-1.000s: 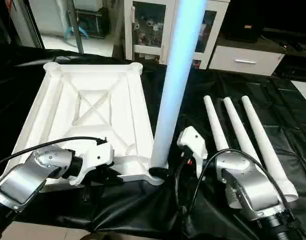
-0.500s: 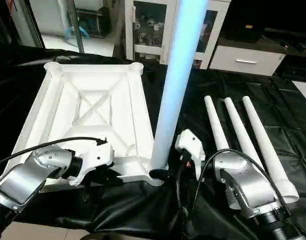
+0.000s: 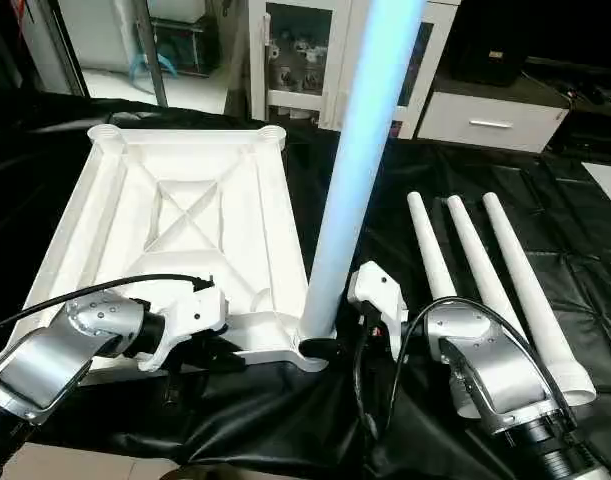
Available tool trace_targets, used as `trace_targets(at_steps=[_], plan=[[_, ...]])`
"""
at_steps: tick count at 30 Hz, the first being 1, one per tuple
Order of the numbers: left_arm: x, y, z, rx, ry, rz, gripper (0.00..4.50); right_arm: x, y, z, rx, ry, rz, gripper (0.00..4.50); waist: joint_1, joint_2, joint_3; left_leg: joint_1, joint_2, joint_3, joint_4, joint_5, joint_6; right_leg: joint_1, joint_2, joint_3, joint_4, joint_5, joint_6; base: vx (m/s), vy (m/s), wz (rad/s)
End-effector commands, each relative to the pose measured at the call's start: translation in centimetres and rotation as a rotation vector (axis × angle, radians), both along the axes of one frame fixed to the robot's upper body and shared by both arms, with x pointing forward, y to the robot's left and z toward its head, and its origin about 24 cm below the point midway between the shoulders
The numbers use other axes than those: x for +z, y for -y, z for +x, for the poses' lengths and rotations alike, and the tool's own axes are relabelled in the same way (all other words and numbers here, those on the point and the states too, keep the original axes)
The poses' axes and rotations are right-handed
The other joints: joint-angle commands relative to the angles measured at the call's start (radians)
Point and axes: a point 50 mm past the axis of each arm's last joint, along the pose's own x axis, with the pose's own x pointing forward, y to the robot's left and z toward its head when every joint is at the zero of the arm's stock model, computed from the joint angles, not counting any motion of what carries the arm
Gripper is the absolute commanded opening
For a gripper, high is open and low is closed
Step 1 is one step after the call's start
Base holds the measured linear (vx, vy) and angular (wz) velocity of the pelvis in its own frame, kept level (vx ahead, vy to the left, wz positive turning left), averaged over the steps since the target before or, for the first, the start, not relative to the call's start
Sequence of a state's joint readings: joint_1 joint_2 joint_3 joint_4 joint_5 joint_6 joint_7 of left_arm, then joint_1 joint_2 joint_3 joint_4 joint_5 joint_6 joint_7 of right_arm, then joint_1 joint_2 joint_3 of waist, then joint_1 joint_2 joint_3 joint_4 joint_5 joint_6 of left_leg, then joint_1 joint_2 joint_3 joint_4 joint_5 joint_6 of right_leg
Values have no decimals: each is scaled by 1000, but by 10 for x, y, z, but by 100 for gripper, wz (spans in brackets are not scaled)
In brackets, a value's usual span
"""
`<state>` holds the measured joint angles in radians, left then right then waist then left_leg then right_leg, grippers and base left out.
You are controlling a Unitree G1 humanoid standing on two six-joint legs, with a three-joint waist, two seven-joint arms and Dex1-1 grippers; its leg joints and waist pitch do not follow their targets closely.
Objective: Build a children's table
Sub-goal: Rotate leg to tighten
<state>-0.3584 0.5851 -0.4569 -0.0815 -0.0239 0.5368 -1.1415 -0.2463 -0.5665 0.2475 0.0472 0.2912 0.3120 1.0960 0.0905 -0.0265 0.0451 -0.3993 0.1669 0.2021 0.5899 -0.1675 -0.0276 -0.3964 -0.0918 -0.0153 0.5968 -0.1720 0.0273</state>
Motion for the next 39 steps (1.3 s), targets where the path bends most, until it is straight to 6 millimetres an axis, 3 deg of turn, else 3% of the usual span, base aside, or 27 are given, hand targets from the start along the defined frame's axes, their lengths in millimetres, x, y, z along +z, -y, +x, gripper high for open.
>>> trace_targets(at_steps=[1, 6, 8, 10, 13, 15, 16, 17, 18, 19, 20, 21, 22, 23, 24, 25, 26, 27, 28, 29, 30, 31, 33, 36, 39], plan=[[-2, 9, -6, -64, -18, -14, 0, -7, -1, -2, 20, -19, -40, 253, -4, 6, -58, 42, 59, -31, -82, -339, -28, 15, -43, 21, -66, -273, -191, 0, 0, 0], [-4, 11, -1, 12, 6, -39, 0, -17, -2, 4, -134, -31, 0, 253, -8, 7, -55, 42, 58, -32, -83, -367, -35, 12, -44, 22, -70, -306, -189, 0, 0, 0], [-6, 13, 8, 97, 39, -62, 0, -25, -3, 12, -271, -30, 17, 253, -18, 6, -48, 47, 54, -36, -84, -460, -67, 2, -46, 19, -84, -445, -161, 0, 0, 0], [-8, 16, 17, 184, 65, -69, 0, -34, -6, 19, -420, -44, 43, 252, -30, 2, -47, 47, 51, -49, -86, -527, -89, 3, -49, 11, -95, -560, -118, -28, 4, -5], [-8, 21, 25, 253, 87, -84, 0, -41, -10, 26, -557, -55, 61, 252, -50, 2, -47, 46, 48, -58, -88, -570, -97, 3, -47, 2, -103, -604, -94, 0, 0, 0], [-7, 25, 32, 306, 108, -92, 0, -46, -14, 32, -653, -56, 57, 252, -59, 10, -45, 52, 46, -63, -88, -609, -100, -1, -46, -5, -112, -634, -81, -57, 20, -12], [-6, 27, 35, 332, 115, -96, 0, -50, -17, 37, -714, -50, 46, 252, -67, 14, -42, 63, 45, -65, -86, -649, -101, -7, -44, -15, -123, -657, -78, -65, 19, -8], [-6, 29, 38, 352, 121, -96, 0, -51, -19, 40, -756, -46, 37, 252, -78, 21, -40, 61, 47, -75, -94, -696, -109, 5, -40, -36, -125, -646, -75, -61, 31, -15], [-6, 30, 39, 363, 124, -96, 0, -52, -20, 42, -778, -44, 32, 252, -82, 26, -39, 54, 51, -81, -103, -726, -115, 16, -38, -46, -122, -628, -72, -61, 31, -15], [-4, 33, 43, 398, 133, -98, 0, -56, -23, 48, -879, -30, 4, 252, -83, 42, -35, 45, 61, -87, -134, -810, -131, 35, -26, -60, -102, -556, -82, -48, 37, -19], [-3, 36, 46, 418, 141, -100, 0, -57, -25, 52, -935, -18, -20, 252, -79, 51, -29, 10, 75, -71, -193, -890, -144, 69, 0, -83, -25, -432, -105, -117, 16, -8], [-1, 41, 52, 457, 157, -104, 0, -60, -31, 59, -1047, 13, -79, 252, -28, 46, -31, -51, 89, -23, -250, -906, -126, 113, 17, -78, 120, -240, -96, -117, 16, -8], [0, 44, 54, 467, 162, -108, 0, -61, -35, 61, -1086, 22, -92, 252, -4, 35, -36, -48, 82, 4, -248, -843, -105, 108, 16, -56, 137, -250, -78, -121, -41, 8], [1, 46, 56, 473, 169, -111, 0, -61, -40, 64, -1119, 21, -98, 252, -38, -40, -39, 145, 10, -41, 148, -349, -88, -127, -177, 29, -185, -1106, -35, 33, -131, 9], [1, 47, 56, 473, 173, -112, 0, -61, -44, 65, -1137, 12, -95, 252, -38, -40, -39, 145, 10, -41, 148, -349, -88, -127, -177, 29, -185, -1106, -35, 33, -131, 9], [1, 47, 56, 470, 175, -107, 0, -59, -48, 66, -1131, 18, -91, 252, -21, -2, -59, -44, 14, -123, 56, -51, -68, 80, -170, 44, -70, -816, -83, 130, -75, -36], [1, 47, 56, 468, 178, -101, 0, -57, -53, 68, -1119, 24, -79, 252, -19, 3, -49, -27, 36, -113, -4, -82, -87, 57, -118, 13, -56, -635, -110, 71, 31, -24], [1, 46, 56, 469, 177, -97, 0, -54, -60, 70, -1089, 34, -49, 252, -36, 28, -68, 50, 56, -105, -32, -98, -104, 7, -29, -22, -3, -223, -159, 71, 31, -24], [1, 46, 56, 469, 177, -97, 0, -54, -60, 70, -1089, 34, -49, 252, -52, 29, -66, 51, 59, -101, -42, -127, -108, 11, -20, -24, 0, -109, -185, -44, -6, 20], [1, 45, 56, 473, 175, -95, 0, -49, -66, 73, -1053, 62, -19, 252, -62, 28, -57, 35, 53, -91, -59, -258, -107, 30, -28, -18, -13, -101, -222, -63, -19, 8], [0, 43, 56, 474, 174, -92, 0, -44, -70, 74, -1011, 69, 26, 252, -65, 29, -56, 35, 47, -86, -64, -374, -100, 35, -39, -15, -30, -199, -228, -63, -19, 8], [0, 43, 56, 473, 174, -91, 0, -43, -71, 74, -997, 69, 44, 252, -64, 23, -55, 33, 45, -81, -62, -403, -89, 33, -47, -10, -44, -265, -219, 0, 0, 0], [0, 42, 56, 474, 175, -89, 0, -41, -70, 74, -999, 73, 54, 252, -62, 18, -54, 29, 45, -75, -63, -389, -76, 33, -52, -7, -54, -320, -200, 0, 0, 0], [-1, 38, 54, 466, 174, -78, 0, -34, -68, 75, -985, 84, 118, 321, -56, 19, -56, 27, 48, -67, -65, -330, -66, 33, -53, -5, -55, -302, -188, 0, 0, 0], [-1, 36, 50, 440, 167, -74, 0, -28, -63, 74, -960, 94, 146, 338, -51, 23, -64, 25, 53, -63, -64, -201, -50, 43, -48, -6, -37, -109, -222, 0, 0, 0]])
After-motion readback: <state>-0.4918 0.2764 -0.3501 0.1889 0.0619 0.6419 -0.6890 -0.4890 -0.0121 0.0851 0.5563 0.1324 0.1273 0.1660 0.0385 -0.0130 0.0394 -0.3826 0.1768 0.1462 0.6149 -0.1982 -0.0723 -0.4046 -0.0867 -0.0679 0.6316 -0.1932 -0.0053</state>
